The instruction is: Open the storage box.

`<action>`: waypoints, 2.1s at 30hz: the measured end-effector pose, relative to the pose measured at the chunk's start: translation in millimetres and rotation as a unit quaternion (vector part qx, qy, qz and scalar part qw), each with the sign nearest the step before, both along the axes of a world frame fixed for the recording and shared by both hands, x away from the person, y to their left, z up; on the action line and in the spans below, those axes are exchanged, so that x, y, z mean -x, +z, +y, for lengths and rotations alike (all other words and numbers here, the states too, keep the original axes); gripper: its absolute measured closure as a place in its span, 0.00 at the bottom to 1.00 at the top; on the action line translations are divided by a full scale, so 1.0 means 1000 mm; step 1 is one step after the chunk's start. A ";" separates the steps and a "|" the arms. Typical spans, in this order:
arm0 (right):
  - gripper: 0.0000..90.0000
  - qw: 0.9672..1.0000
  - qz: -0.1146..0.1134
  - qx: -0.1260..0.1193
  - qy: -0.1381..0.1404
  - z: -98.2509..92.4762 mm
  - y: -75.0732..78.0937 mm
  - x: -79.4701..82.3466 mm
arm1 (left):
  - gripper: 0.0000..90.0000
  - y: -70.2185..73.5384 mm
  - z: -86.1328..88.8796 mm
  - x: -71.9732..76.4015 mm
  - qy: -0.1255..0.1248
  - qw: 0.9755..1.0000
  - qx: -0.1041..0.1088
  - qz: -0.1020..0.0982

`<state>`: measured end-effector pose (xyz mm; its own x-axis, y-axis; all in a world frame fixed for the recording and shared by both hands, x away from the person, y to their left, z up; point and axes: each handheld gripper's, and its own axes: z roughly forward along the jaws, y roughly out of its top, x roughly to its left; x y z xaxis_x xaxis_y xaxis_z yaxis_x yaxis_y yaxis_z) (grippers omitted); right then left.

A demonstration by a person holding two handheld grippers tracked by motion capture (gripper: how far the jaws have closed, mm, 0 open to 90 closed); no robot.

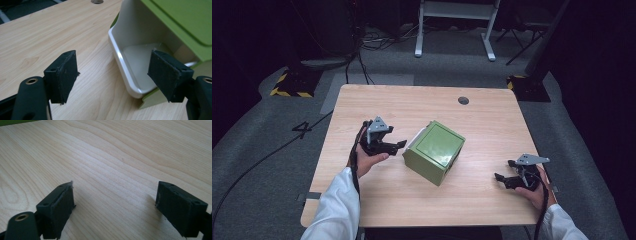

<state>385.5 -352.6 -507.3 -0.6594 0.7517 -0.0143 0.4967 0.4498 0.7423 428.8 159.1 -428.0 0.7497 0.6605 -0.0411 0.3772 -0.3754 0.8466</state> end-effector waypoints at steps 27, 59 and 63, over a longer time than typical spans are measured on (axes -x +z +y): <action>0.17 1.000 0.000 0.000 0.000 0.000 0.000 0.000 | 0.28 -0.039 -0.020 -0.037 -0.030 0.995 -0.023 0.089; 0.17 1.000 0.000 0.000 0.000 0.000 0.000 0.000 | 0.60 -0.039 0.005 -0.034 -0.024 0.997 -0.026 0.074; 0.17 1.000 0.000 0.000 0.000 0.000 0.000 0.000 | 0.60 -0.040 0.016 -0.036 -0.006 0.997 -0.026 0.077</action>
